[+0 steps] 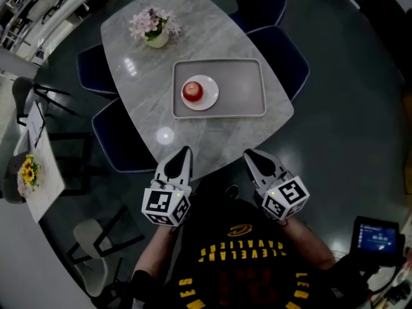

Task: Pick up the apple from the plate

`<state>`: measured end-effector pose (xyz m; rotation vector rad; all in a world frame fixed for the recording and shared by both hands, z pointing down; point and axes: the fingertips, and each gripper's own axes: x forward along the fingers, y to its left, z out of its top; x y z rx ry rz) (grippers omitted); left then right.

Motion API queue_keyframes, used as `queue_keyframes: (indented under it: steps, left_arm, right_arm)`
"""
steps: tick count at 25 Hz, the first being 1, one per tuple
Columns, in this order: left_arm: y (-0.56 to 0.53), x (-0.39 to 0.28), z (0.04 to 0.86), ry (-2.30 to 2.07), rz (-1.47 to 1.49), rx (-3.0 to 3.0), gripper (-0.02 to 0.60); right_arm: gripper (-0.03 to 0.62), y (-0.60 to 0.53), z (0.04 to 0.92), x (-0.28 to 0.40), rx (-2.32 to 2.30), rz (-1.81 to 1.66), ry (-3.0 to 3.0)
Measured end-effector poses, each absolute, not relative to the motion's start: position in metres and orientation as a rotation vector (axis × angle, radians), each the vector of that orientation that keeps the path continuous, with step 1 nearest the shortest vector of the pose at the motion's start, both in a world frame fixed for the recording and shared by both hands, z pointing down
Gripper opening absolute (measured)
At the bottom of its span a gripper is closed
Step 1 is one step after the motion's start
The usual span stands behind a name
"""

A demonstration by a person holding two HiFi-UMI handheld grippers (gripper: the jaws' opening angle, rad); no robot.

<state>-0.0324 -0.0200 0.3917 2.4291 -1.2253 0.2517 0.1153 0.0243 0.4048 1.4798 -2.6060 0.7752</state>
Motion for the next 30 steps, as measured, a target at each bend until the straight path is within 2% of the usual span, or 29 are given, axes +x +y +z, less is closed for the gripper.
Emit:
queue_keyframes:
  steps: [10,16,20,21,22,29,30]
  left_arm:
    - [-0.122,-0.044,0.446,-1.239,0.406,2.395,0.011]
    - [-0.164,-0.058,0.508,-1.204,0.457,2.201,0.078]
    - [-0.185,-0.062,0.54,-1.173,0.481,2.079,0.084]
    - [-0.19,-0.062,0.546,-1.163,0.484,2.055,0.084]
    - [-0.195,-0.061,0.551,-1.155,0.488,2.037,0.084]
    - [-0.224,-0.059,0.57,-1.11,0.482,1.994,0.084]
    - [-0.227,-0.06,0.574,-1.105,0.489,1.983,0.084]
  right_arm:
    - [0.012,-0.067,0.428,0.128,1.486,0.847,-2.517]
    - [0.012,-0.117,0.46,0.123,1.449,0.983,-2.477]
    - [0.014,-0.143,0.488,0.122,1.434,1.053,-2.413]
    - [0.018,-0.149,0.496,0.122,1.431,1.074,-2.396]
    - [0.052,-0.156,0.503,0.121,1.429,1.097,-2.38]
    - [0.057,-0.197,0.556,0.12,1.409,1.197,-2.254]
    - [0.082,-0.202,0.563,0.12,1.403,1.2,-2.232]
